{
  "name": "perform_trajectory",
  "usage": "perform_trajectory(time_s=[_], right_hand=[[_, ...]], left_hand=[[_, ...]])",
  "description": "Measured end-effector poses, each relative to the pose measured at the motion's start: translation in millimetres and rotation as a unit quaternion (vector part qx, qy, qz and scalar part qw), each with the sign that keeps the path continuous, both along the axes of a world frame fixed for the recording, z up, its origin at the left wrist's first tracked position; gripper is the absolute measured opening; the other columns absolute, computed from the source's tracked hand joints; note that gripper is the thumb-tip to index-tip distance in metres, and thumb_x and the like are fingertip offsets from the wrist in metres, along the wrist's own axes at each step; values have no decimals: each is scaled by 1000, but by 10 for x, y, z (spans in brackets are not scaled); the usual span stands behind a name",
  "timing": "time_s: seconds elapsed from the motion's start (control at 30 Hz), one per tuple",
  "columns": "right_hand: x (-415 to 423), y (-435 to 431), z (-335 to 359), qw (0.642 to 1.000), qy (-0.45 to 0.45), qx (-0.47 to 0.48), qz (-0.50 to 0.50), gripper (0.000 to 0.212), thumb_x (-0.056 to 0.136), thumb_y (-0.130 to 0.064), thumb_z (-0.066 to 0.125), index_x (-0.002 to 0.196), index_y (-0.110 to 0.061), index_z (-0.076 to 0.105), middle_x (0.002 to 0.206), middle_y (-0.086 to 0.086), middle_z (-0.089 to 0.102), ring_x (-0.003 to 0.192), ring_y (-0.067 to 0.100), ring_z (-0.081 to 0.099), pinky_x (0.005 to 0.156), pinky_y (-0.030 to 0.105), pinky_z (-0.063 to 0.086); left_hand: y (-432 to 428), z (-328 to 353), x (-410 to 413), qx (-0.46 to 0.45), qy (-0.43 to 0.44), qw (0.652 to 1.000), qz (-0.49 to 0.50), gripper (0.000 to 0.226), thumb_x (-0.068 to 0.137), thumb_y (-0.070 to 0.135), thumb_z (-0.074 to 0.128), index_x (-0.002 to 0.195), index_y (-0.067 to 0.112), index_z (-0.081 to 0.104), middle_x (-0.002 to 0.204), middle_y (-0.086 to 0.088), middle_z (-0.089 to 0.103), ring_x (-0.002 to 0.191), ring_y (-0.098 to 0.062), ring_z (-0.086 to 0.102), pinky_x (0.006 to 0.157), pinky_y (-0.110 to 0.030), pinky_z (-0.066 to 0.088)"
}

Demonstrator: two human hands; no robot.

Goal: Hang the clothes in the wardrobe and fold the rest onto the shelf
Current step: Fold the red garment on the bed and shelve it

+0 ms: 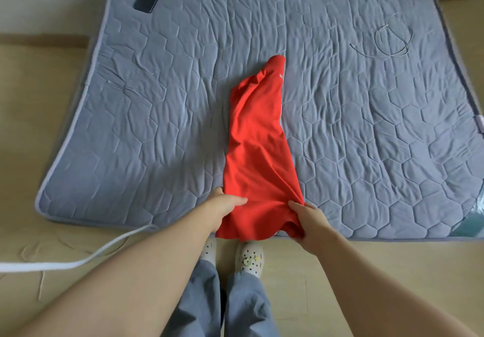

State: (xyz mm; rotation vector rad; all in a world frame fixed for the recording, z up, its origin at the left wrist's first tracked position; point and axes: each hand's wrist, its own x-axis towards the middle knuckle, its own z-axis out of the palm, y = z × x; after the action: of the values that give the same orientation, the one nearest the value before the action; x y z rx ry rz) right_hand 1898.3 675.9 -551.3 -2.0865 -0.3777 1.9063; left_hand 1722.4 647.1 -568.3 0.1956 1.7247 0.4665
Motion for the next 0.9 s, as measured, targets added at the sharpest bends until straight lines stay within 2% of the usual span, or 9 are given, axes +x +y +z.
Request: perform_trajectory(time_s=[0.13, 0.23, 0.4, 0.5, 0.6, 0.67, 0.73, 0.83, 0.9], right_hand=[[35, -178, 151, 998, -5, -29, 47, 14, 91, -12, 56, 78, -16, 53, 62, 5, 50, 33, 10, 48, 33, 13, 36], [59, -420, 224, 995, -1, -76, 59, 14, 91, -11, 56, 79, -17, 51, 56, 3, 47, 30, 8, 44, 32, 11, 32], [151, -729, 326, 988, -25, -132, 82, 20, 87, -14, 63, 72, -15, 49, 37, 0, 46, 31, 7, 42, 34, 10, 32], [138, -707, 320, 992, -16, -110, 56, 15, 87, -9, 61, 77, -14, 50, 43, 3, 49, 25, 8, 43, 32, 11, 34], [75, -542, 210, 999, -3, -48, 6, 20, 89, -4, 55, 102, -18, 51, 65, 7, 51, 34, 11, 48, 31, 13, 35], [37, -382, 89, 1000, -3, -12, -28, 35, 89, -4, 54, 114, -28, 47, 78, 9, 54, 45, 14, 49, 32, 15, 36], [-38, -135, -44, 999, 9, 9, -52, 36, 89, -3, 53, 115, -27, 48, 82, 11, 58, 38, 13, 52, 32, 16, 38], [-203, 341, -95, 995, 24, 53, -77, 33, 89, 0, 51, 117, -19, 52, 91, 15, 60, 40, 15, 58, 31, 21, 43], [-362, 820, -75, 991, 30, 88, -96, 37, 88, 2, 52, 119, -18, 51, 83, 12, 59, 35, 11, 57, 31, 20, 44]], left_hand=[[-132, 128, -102, -19, 11, 999, -41, 57, 78, 18, 74, 128, 11, 46, 126, -10, 56, 112, -28, 55, 99, -43, 44], [-311, 197, -106, -69, 15, 993, -90, 63, 77, 20, 75, 130, 7, 44, 127, -13, 55, 112, -31, 55, 99, -43, 44], [-569, 374, -29, -134, -18, 985, -108, 32, 82, 17, 69, 107, 2, 54, 83, -13, 59, 70, -25, 56, 61, -32, 46], [-549, 406, -34, -96, -18, 994, -58, 35, 84, 11, 66, 112, 8, 47, 90, -13, 58, 73, -24, 56, 60, -32, 46], [-356, 309, -80, -26, -30, 999, 16, 52, 85, 0, 57, 129, 22, 41, 100, -13, 56, 75, -23, 56, 59, -31, 45], [-181, 241, -105, -28, -85, 995, 37, 38, 87, -6, 48, 115, 21, 51, 82, -14, 58, 60, -21, 55, 54, -28, 46], [78, 124, -160, -32, -126, 989, 67, 21, 89, -6, 44, 87, 11, 56, 60, -11, 58, 41, -17, 56, 48, -25, 47], [486, 46, -267, -15, -184, 973, 141, 31, 90, 0, 41, 64, 2, 59, 42, -7, 58, 34, -14, 57, 46, -22, 49], [873, 23, -370, 29, -194, 967, 161, 52, 91, 1, 37, 45, 1, 62, 39, -6, 57, 33, -12, 56, 45, -19, 48]])
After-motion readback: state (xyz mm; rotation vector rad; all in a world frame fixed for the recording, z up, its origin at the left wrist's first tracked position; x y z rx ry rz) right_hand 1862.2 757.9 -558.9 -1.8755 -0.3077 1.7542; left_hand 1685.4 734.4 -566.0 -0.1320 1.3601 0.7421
